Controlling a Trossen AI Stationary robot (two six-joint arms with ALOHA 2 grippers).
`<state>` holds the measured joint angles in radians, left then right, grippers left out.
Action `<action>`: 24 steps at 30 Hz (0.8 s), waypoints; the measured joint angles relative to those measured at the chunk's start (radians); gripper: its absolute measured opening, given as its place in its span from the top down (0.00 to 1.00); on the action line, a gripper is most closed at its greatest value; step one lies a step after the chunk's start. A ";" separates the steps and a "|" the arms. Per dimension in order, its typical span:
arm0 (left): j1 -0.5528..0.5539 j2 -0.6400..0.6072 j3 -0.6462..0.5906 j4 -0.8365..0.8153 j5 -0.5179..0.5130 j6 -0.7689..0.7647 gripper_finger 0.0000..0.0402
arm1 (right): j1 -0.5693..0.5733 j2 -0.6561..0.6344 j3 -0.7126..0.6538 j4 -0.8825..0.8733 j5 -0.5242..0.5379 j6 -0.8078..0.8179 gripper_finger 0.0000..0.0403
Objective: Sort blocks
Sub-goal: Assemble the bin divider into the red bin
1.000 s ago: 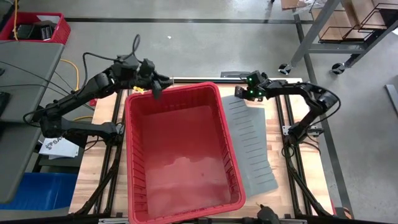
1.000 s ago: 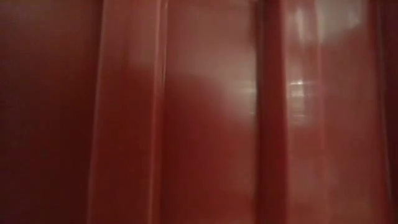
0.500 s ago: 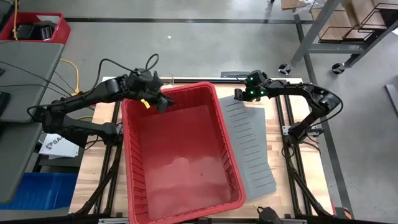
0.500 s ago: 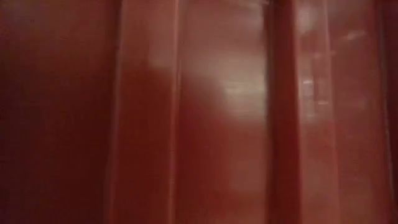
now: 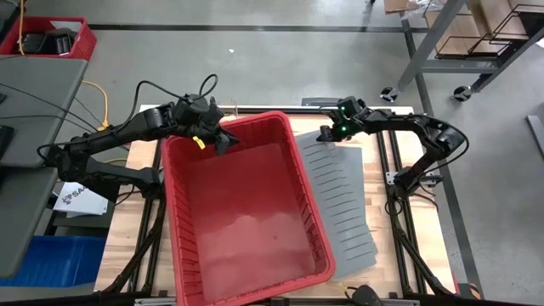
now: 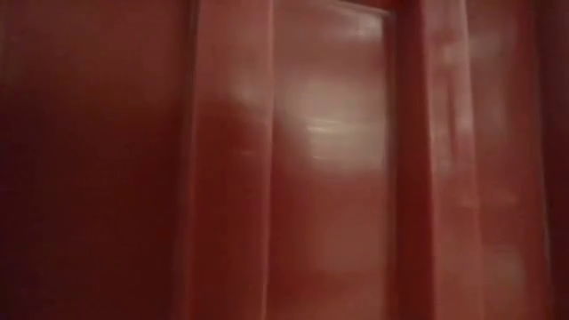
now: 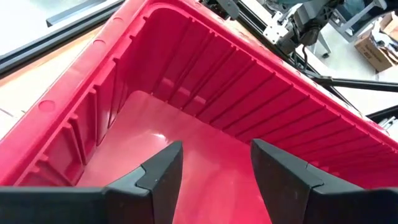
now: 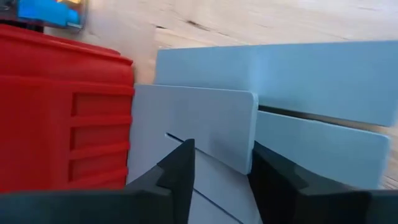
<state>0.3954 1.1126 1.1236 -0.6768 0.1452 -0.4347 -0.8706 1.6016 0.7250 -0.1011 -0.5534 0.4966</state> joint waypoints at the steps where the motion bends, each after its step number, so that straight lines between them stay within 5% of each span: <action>1: 0.000 0.000 0.000 0.000 0.000 0.000 0.54 | 0.006 0.000 0.000 0.006 -0.005 0.000 0.71; 12: 0.000 0.000 0.000 0.000 0.000 0.001 0.54 | 0.069 0.000 0.000 0.154 0.000 0.094 0.80; 17: 0.000 0.000 0.000 0.001 0.000 0.001 0.54 | 0.087 0.000 0.000 0.192 0.001 0.113 0.97; 24: 0.000 0.000 0.000 0.091 0.027 -0.012 0.54 | 0.093 -0.048 -0.001 0.199 0.007 0.157 0.99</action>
<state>0.3958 1.1126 1.1236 -0.5861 0.1717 -0.4472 -0.7777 1.5541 0.7242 0.0979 -0.5466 0.6535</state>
